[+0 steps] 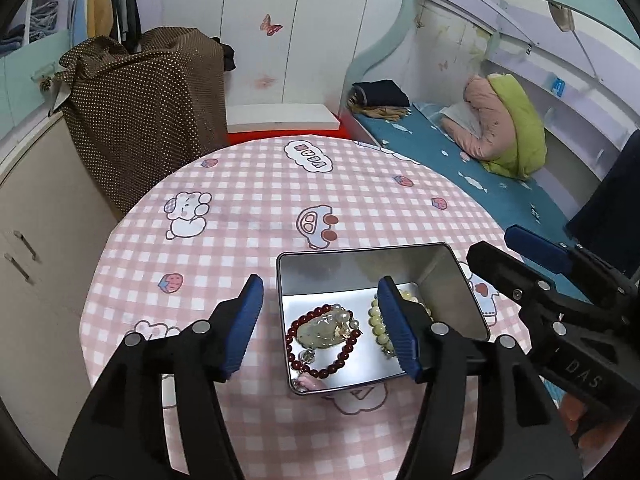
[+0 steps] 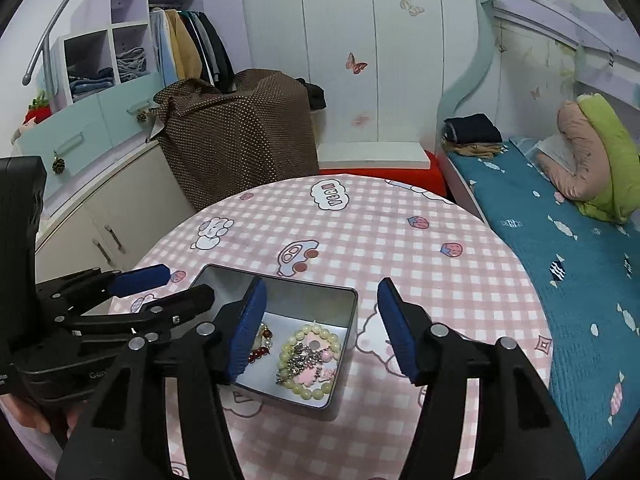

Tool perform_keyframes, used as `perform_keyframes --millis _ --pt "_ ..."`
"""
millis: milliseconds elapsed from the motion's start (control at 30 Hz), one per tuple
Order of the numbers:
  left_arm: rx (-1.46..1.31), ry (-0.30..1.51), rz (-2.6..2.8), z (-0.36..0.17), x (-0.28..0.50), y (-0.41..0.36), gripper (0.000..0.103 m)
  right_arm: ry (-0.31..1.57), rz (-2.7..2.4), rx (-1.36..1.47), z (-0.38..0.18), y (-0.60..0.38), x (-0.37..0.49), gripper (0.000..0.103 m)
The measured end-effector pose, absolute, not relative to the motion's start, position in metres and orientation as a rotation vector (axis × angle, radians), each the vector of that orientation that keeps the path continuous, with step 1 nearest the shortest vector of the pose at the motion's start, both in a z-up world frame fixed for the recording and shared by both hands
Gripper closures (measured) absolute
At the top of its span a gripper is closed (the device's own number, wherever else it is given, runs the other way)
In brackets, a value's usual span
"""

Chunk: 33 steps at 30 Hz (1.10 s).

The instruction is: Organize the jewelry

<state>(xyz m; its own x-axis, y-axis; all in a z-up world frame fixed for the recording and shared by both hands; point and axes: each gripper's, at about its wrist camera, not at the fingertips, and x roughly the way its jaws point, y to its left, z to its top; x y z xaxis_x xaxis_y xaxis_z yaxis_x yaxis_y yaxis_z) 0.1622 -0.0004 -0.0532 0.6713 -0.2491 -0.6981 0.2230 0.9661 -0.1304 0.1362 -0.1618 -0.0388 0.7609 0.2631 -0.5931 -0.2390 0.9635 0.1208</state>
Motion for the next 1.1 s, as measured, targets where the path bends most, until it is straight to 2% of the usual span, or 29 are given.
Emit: perform_keyframes --millis 200,300,333,433,467,733,1100 --pt "-0.013 0.789 -0.254 -0.052 0.157 -0.004 0.032 0.649 0.257 0.051 -0.037 -0.166 0.131 0.044" --pt "0.014 0.779 -0.217 -0.049 0.152 -0.006 0.022 0.644 0.244 0.057 -0.035 -0.169 0.126 0.04" --pt "0.023 0.774 -0.201 -0.048 0.151 -0.007 0.018 0.643 0.24 0.059 -0.034 -0.17 0.123 0.037" --pt "0.018 0.764 -0.185 -0.044 0.144 -0.005 0.015 0.646 0.196 0.069 -0.031 -0.173 0.114 0.017" --pt "0.016 0.76 -0.181 -0.042 0.142 -0.005 0.013 0.639 0.193 0.069 -0.03 -0.174 0.11 0.016" --pt "0.046 0.714 -0.146 -0.021 0.112 -0.01 0.012 0.6 0.108 0.055 -0.017 -0.184 0.077 0.008" --pt "0.057 0.658 -0.128 0.003 0.066 -0.017 0.012 0.522 0.066 0.024 0.0 -0.185 0.037 0.007"
